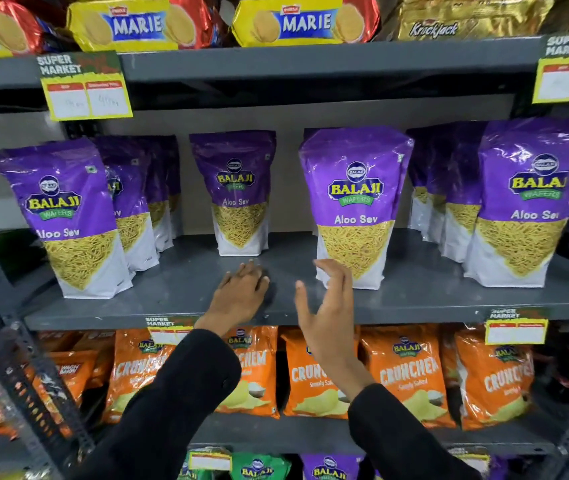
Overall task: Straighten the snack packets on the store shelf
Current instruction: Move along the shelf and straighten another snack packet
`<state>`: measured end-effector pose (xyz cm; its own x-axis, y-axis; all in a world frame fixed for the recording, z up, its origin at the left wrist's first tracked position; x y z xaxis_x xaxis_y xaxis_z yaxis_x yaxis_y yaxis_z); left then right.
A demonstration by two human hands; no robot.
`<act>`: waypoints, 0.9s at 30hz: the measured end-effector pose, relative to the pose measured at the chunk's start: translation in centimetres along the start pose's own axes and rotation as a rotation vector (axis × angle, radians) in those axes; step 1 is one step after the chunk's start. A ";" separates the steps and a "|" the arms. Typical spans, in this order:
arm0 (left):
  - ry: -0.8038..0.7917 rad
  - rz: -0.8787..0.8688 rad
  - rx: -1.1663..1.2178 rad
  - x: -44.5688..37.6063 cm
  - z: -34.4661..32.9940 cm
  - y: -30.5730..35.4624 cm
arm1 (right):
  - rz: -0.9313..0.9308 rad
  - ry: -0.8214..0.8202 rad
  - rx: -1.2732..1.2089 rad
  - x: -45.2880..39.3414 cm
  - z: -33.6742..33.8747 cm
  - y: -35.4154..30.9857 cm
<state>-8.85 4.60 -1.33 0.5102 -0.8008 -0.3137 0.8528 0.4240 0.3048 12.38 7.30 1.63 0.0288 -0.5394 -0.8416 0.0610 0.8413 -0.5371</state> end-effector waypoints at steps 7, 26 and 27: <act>-0.012 0.028 -0.041 -0.1 4.2 -9.4 | -0.223 -0.217 -0.006 -2.0 -10.5 -2.7; -0.138 -0.076 -0.119 -1.2 4.1 -16.1 | -0.604 -0.193 0.385 -6.8 -25.7 0.9; -0.130 -0.068 -0.097 -1.2 4.1 -16.2 | -0.601 -0.192 0.388 -6.7 -25.8 1.1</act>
<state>-23.76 -3.03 -2.19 0.4376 -0.8743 -0.2101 0.8949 0.4007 0.1964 -13.52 12.75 5.25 0.0513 -0.9298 -0.3645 0.4687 0.3447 -0.8133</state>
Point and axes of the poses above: each hand's wrist, its own x-axis away from the middle knuckle, its own z-axis out of the back of the hand, y = z × x, the point moved 9 cm from there along -x, towards the middle knuckle, and after that the axes turned 5 degrees about y, right-handed, at the moved point
